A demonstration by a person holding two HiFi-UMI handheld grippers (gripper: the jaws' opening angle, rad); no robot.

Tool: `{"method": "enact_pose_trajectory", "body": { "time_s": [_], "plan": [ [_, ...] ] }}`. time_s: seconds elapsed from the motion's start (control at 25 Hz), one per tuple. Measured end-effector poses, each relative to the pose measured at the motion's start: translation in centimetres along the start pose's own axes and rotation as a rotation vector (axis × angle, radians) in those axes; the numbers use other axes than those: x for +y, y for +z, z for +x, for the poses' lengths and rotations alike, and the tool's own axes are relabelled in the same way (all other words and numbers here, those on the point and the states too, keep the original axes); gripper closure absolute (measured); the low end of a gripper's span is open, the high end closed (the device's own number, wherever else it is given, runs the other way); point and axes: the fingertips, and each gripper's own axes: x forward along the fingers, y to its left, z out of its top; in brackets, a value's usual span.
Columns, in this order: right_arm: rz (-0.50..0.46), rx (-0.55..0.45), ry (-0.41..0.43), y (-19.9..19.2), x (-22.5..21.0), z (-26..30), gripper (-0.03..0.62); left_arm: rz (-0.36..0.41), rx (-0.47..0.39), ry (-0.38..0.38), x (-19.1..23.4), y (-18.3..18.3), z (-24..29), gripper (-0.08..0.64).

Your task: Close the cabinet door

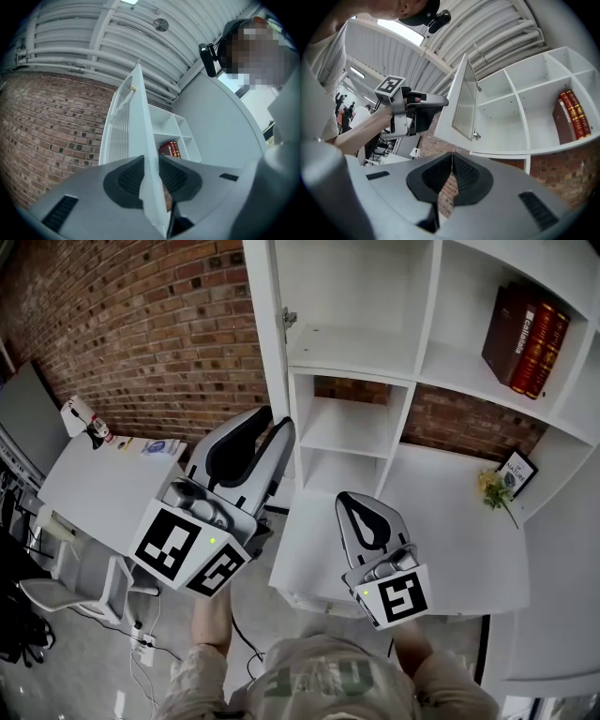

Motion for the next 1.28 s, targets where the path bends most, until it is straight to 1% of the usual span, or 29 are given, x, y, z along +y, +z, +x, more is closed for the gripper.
{"method": "enact_pose_trajectory", "body": {
  "time_s": [0.16,0.4,0.6,0.72,0.88,1.0,1.12,1.28],
  "plan": [
    [-0.005,0.005,-0.01,0.0,-0.1,-0.2,0.575,0.01,0.001,-0.026,-0.9,-0.1,0.8,0.457],
    [-0.011,0.01,-0.043,0.2,-0.4,-0.8,0.574,-0.001,0.007,-0.091,-1.9,-0.5,2.1,0.459],
    [0.006,0.025,-0.088,0.3,-1.2,-1.8,0.574,-0.026,0.008,-0.098,-2.5,-0.8,3.3,0.46],
    [-0.034,0.034,-0.136,0.1,-2.3,-2.9,0.575,-0.003,0.01,-0.093,-3.2,-1.1,4.1,0.46],
    [-0.006,0.039,-0.17,0.4,-2.9,-3.8,0.575,0.031,0.015,-0.097,-3.9,-1.4,5.3,0.46],
    [-0.03,0.051,-0.2,0.3,-3.6,-4.6,0.575,0.052,0.014,-0.105,-4.5,-1.8,6.4,0.462],
    [-0.061,0.064,-0.232,0.2,-4.6,-5.6,0.574,0.05,0.015,-0.123,-5.0,-2.2,7.6,0.463],
    [-0.063,0.073,-0.275,0.3,-5.6,-6.8,0.574,0.056,0.014,-0.139,-5.7,-2.9,9.6,0.468]
  ]
}}
